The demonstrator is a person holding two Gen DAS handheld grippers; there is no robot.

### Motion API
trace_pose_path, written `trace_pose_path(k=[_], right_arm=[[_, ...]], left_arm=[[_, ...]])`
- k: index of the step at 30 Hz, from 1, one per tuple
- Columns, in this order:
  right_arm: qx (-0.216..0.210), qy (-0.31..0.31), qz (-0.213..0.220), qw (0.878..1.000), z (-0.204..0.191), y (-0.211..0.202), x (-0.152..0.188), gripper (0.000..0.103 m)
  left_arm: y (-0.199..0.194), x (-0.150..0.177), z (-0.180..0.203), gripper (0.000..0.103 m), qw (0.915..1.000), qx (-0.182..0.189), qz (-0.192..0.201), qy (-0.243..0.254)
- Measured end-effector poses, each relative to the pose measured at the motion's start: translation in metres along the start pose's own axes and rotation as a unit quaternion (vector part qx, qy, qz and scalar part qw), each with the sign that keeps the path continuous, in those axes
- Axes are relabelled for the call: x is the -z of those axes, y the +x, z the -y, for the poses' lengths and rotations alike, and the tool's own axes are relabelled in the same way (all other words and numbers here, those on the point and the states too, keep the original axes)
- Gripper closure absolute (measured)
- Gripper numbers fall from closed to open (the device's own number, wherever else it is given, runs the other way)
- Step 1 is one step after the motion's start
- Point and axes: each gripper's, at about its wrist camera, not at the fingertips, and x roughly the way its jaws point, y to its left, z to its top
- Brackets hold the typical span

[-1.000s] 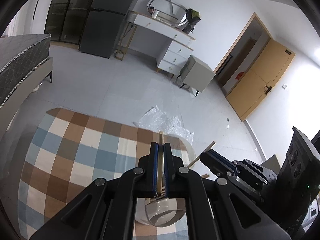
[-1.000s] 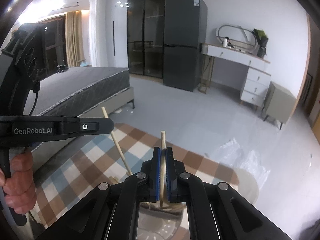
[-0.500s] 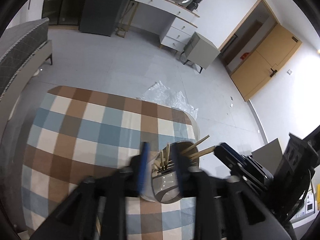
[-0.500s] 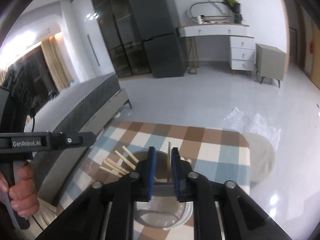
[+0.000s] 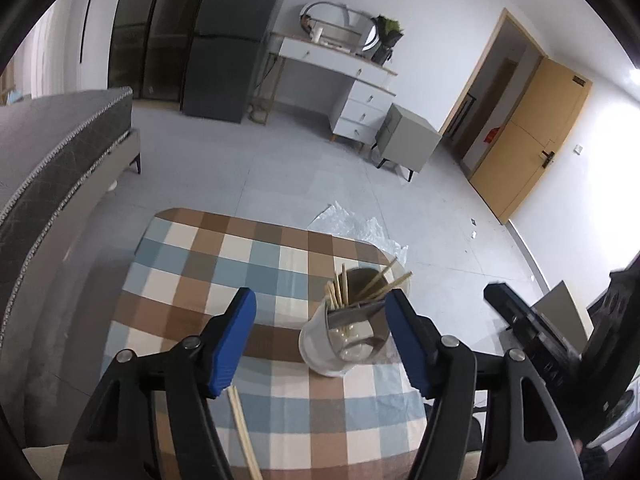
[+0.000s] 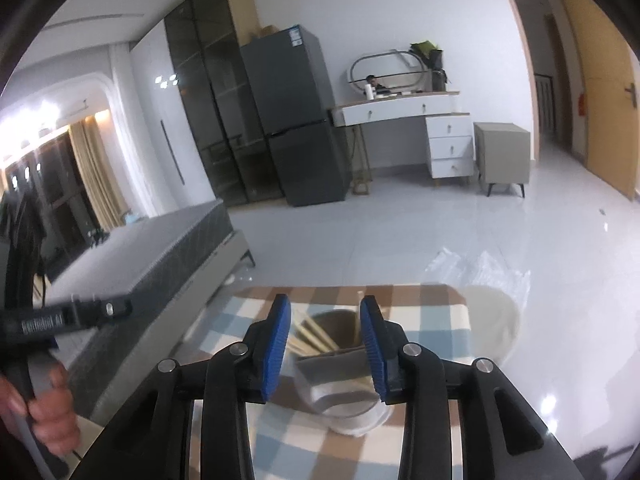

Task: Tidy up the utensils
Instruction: 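Withdraw both open tools from the holder toward the remaining chopsticks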

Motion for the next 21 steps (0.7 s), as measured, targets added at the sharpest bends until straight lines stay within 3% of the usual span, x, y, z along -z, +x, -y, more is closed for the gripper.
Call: trace_pose_path(k=[5, 10, 13, 17, 21], right_arm=[[-0.002, 0.036, 0.029, 0.999, -0.021, -0.039, 0.000, 0.065], [-0.007, 0.039, 0.052, 0.998, -0.047, -0.067, 0.000, 0.058], [-0.024, 0.050, 0.066, 0.996, -0.062, -0.083, 0.003, 0.046], [-0.044, 0.065, 0.089, 0.993, -0.076, -0.090, 0.012, 0.023], [-0.039, 0.041, 0.088, 0.994, -0.086, -0.077, 0.038, 0.019]], left_arm=[[-0.026, 0.015, -0.009, 0.038, 0.9997, -0.007, 0.012, 0.019], [-0.045, 0.030, -0.022, 0.027, 0.9994, -0.013, 0.027, 0.017], [-0.053, 0.040, -0.026, 0.024, 0.9985, -0.027, 0.037, 0.029], [-0.058, 0.055, -0.033, 0.017, 0.9964, -0.047, 0.058, 0.041], [-0.048, 0.073, -0.047, 0.014, 0.9939, -0.075, 0.067, 0.044]])
